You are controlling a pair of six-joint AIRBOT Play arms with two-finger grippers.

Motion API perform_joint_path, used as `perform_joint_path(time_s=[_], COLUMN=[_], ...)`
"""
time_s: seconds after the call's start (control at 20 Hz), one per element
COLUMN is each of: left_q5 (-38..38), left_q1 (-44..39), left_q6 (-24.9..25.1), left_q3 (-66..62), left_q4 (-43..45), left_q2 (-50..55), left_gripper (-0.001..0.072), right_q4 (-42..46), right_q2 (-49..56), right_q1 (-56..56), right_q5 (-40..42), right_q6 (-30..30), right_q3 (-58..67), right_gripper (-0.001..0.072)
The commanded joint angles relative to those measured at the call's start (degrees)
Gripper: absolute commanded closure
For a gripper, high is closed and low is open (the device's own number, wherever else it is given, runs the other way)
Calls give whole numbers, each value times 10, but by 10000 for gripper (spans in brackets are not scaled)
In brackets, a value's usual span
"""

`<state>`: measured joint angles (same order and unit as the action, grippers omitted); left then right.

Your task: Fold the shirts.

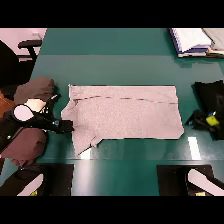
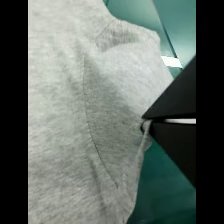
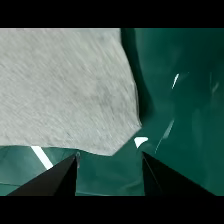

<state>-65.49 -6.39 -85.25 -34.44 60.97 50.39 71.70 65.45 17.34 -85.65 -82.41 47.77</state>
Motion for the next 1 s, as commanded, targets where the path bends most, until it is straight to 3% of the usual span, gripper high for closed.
perform_joint_path(time_s=[0.0, 0.15, 0.35, 0.7, 0.8, 0.95], left_q5=[-10, -10, -32, -177, -163, -97], left_q1=[0, 0, 0, 0, 0, 0], left_q6=[-1, -3, -3, -46, -42, -6], left_q3=[-14, -14, -19, -41, -75, -132], left_q4=[5, 5, 13, 68, 68, 86], left_q2=[-11, -11, -12, -137, -131, -64], left_gripper=[687, 687, 689, 689, 689, 688], right_q4=[-28, -75, -69, 36, 33, 30], right_q2=[-9, -9, -11, -162, -176, -114], right_q1=[38, 13, -44, -61, -62, -73], right_q5=[33, 117, 144, -26, -33, -16], right_q6=[7, 20, 22, 10, 8, 6], right_q3=[-118, -156, -127, -52, -14, 58], right_gripper=[261, 290, 700, 702, 702, 702])
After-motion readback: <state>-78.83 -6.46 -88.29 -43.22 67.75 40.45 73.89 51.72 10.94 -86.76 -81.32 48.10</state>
